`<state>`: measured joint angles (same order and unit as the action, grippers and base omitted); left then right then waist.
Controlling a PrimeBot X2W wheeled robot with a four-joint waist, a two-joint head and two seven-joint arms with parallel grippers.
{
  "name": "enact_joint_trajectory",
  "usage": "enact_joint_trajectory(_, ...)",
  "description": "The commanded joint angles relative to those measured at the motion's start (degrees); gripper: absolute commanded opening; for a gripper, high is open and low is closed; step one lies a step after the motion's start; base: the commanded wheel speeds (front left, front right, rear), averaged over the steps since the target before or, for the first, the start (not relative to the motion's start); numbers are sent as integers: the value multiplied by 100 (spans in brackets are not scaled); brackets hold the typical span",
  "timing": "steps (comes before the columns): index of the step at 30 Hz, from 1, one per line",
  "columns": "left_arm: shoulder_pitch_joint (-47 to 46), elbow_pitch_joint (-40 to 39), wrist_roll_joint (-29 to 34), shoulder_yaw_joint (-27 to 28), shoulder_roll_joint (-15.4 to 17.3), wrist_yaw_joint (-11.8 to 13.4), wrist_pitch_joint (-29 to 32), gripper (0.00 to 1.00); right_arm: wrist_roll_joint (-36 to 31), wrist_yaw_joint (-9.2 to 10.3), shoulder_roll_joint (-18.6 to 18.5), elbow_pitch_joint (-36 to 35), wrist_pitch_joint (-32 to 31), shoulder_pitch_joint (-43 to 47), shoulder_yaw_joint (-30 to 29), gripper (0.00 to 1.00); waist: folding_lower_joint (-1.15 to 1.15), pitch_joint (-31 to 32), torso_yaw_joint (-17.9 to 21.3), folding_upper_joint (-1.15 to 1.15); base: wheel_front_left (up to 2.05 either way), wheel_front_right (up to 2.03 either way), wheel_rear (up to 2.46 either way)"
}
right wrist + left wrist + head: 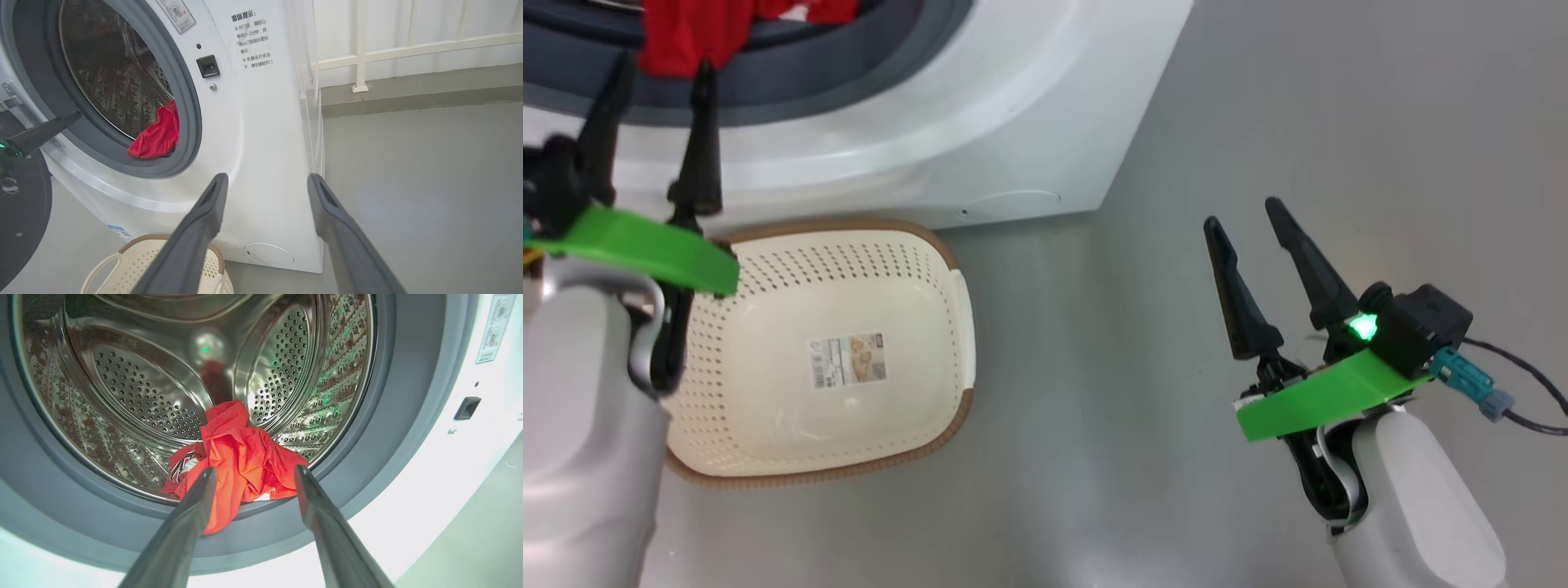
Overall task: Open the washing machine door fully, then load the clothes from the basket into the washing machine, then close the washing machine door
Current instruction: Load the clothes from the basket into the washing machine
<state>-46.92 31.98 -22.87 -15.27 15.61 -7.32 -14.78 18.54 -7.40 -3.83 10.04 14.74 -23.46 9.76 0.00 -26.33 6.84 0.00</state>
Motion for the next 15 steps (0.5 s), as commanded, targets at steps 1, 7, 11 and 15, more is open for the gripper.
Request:
enact_joint_trajectory(1,83,-193,59,208,216,-15,-21,100,17,-9,21,-103,26,161,116,100,0,259,-177,0,0,0,0)
enact_joint_trajectory(7,854,-605,158,452,86,-16,-21,100,99,-9,-76,-8,26,287,162,100,0,679,-338,0,0,0,0)
enact_joint_trajectory(11,1377,-896,221,644,-1,-16,-21,100,162,-9,-144,55,26,403,174,100,0,961,-438,0,0,0,0)
enact_joint_trajectory(15,1954,-1176,282,808,-67,-16,-22,100,232,-9,-205,113,26,544,201,100,0,1249,-517,0,0,0,0)
